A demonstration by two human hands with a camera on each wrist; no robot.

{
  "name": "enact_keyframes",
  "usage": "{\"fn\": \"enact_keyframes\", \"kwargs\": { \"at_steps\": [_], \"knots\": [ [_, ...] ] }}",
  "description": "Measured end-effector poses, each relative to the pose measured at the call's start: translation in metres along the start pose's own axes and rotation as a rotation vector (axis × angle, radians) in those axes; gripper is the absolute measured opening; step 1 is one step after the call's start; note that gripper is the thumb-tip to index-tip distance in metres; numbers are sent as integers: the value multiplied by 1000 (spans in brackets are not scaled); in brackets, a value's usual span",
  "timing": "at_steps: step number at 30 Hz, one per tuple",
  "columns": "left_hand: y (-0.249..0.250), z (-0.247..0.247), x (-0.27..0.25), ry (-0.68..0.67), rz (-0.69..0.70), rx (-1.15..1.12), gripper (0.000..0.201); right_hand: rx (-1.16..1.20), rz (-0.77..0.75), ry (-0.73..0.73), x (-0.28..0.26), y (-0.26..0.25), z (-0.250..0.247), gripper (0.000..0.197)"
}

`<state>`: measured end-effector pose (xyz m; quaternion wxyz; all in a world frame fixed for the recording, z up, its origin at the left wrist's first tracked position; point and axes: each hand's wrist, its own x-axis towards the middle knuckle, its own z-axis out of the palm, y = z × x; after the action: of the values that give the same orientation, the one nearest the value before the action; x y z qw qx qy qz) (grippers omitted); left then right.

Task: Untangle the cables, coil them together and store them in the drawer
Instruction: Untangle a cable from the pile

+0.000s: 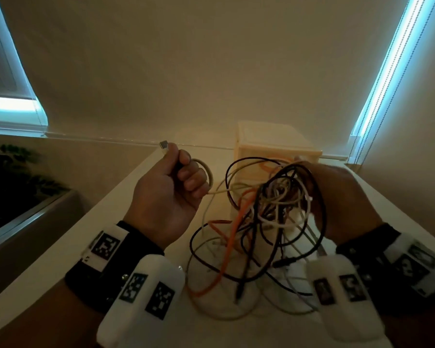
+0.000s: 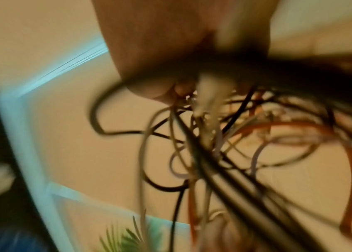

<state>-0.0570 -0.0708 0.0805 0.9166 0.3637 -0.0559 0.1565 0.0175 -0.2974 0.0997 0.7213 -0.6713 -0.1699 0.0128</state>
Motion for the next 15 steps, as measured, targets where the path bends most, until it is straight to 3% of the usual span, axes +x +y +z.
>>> {"fn": "enact_keyframes", "kwargs": {
  "at_steps": [2, 3, 7, 9, 15],
  "knots": [
    [2, -1, 1, 18, 12, -4, 40, 206, 182, -69, -1, 6, 2, 42],
    [4, -2, 2, 31, 24, -5, 40, 192, 182, -102, -1, 9, 1, 42],
    [14, -6, 6, 40, 63, -30, 41, -336, -147, -106, -2, 1, 1, 28],
    [15, -4, 5, 23, 70, -21, 41, -481, -253, -209, -2, -8, 2, 9],
    [10, 3, -1, -6, 77, 34, 41, -858, -567, -436, -18, -21, -5, 24]
  ]
}}
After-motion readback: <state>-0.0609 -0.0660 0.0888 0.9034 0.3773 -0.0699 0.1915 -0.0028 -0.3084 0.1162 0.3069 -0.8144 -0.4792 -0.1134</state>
